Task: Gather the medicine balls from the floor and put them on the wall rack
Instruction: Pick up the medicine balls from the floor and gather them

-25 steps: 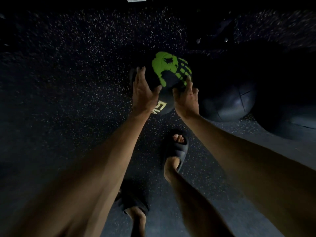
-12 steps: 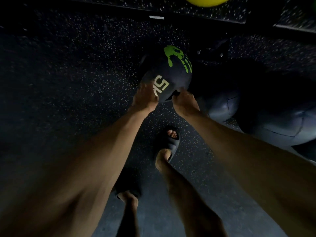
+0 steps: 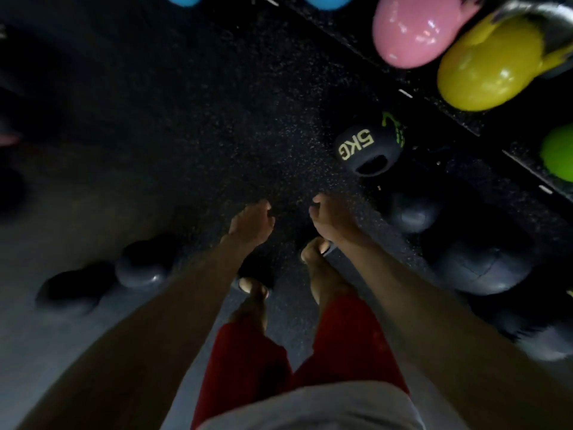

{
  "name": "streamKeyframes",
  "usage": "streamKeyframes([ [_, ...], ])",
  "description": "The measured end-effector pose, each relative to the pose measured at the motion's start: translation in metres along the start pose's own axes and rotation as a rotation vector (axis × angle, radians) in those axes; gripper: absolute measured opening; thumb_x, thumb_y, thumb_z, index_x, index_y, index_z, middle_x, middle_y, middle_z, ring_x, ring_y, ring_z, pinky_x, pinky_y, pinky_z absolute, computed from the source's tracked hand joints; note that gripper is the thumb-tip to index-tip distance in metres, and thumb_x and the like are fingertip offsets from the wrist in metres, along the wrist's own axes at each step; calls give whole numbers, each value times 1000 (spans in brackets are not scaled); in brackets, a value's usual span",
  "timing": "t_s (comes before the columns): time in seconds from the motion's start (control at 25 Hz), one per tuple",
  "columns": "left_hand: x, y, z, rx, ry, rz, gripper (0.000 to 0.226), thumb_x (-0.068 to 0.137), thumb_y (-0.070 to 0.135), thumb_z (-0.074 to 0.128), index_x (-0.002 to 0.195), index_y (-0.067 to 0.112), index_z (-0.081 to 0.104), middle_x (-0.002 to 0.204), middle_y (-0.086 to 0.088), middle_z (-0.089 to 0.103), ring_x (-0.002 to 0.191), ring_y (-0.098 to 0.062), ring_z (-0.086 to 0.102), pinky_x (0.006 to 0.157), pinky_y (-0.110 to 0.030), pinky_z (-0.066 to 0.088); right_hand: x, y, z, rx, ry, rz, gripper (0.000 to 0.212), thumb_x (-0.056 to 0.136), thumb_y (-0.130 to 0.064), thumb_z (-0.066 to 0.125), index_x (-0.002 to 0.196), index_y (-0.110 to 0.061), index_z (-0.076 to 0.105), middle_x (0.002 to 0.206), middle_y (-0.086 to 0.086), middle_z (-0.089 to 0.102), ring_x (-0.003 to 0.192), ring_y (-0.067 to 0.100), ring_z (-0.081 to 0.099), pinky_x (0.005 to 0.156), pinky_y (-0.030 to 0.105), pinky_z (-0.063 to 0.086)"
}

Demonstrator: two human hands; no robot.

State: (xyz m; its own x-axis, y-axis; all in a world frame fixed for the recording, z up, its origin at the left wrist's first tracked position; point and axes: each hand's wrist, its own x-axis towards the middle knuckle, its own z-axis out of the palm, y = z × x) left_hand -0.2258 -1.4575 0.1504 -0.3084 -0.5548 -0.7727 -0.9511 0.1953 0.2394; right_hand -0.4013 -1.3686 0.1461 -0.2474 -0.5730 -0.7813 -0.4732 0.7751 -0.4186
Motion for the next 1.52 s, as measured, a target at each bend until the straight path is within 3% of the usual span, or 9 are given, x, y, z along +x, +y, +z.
streamKeyframes([
  [0.16, -85, -96, -21, -154, 95, -92, 31, 99, 27, 47, 124, 10, 57, 123, -19, 64, 113, -40, 60, 93, -45, 48, -67, -89, 54, -219, -48, -133, 43, 104, -33, 45, 141, -11, 48, 138, 19, 55, 124, 38, 54, 101, 45, 46],
  [0.4, -192, -257, -12, -444, 267, -238, 31, 99, 28, 51, 124, 11, 56, 120, -19, 65, 112, -40, 61, 91, -45, 49, -128, -208, 160, -517, -170, -279, 40, 104, -35, 43, 138, -15, 48, 132, 14, 59, 116, 33, 59, 93, 41, 48],
  [0.56, -233, -334, 9, -590, 273, -383, 30, 99, 26, 50, 123, 11, 58, 120, -14, 65, 111, -35, 62, 95, -43, 51, -145, -267, 231, -644, -216, -323, 38, 103, -36, 45, 135, -17, 51, 131, 12, 60, 117, 30, 58, 95, 43, 49],
  [0.76, -263, -411, 38, -773, 249, -430, 30, 96, 24, 55, 124, 14, 58, 120, -17, 65, 111, -38, 63, 94, -50, 52, -152, -322, 310, -788, -274, -422, 38, 100, -33, 49, 131, -14, 55, 132, 16, 61, 124, 34, 55, 102, 41, 43],
  [1.08, -264, -512, 2, -684, 196, -505, 33, 101, 29, 46, 129, 16, 57, 124, -15, 66, 108, -33, 66, 92, -46, 55, -116, -393, 398, -826, -360, -413, 38, 100, -35, 48, 132, -16, 55, 131, 15, 60, 121, 34, 58, 98, 41, 46],
  [1.24, -247, -551, -27, -646, 114, -457, 30, 101, 26, 46, 129, 19, 56, 112, -13, 69, 92, -31, 69, 82, -44, 59, -99, -420, 431, -798, -354, -349, 36, 101, -35, 46, 129, -16, 56, 126, 15, 63, 119, 35, 57, 102, 44, 46],
  [1.4, -227, -588, -39, -561, 72, -365, 27, 100, 27, 52, 125, 19, 58, 112, -9, 68, 95, -27, 67, 82, -40, 56, -82, -427, 459, -737, -302, -274, 34, 100, -39, 44, 124, -20, 58, 126, 15, 60, 119, 37, 56, 104, 51, 43],
  [1.52, -209, -612, -39, -512, 9, -320, 28, 99, 27, 52, 124, 15, 58, 110, -14, 69, 98, -33, 67, 87, -48, 55, -73, -421, 483, -630, -273, -190, 33, 101, -34, 42, 124, -16, 58, 126, 16, 59, 119, 37, 55, 104, 50, 42],
])
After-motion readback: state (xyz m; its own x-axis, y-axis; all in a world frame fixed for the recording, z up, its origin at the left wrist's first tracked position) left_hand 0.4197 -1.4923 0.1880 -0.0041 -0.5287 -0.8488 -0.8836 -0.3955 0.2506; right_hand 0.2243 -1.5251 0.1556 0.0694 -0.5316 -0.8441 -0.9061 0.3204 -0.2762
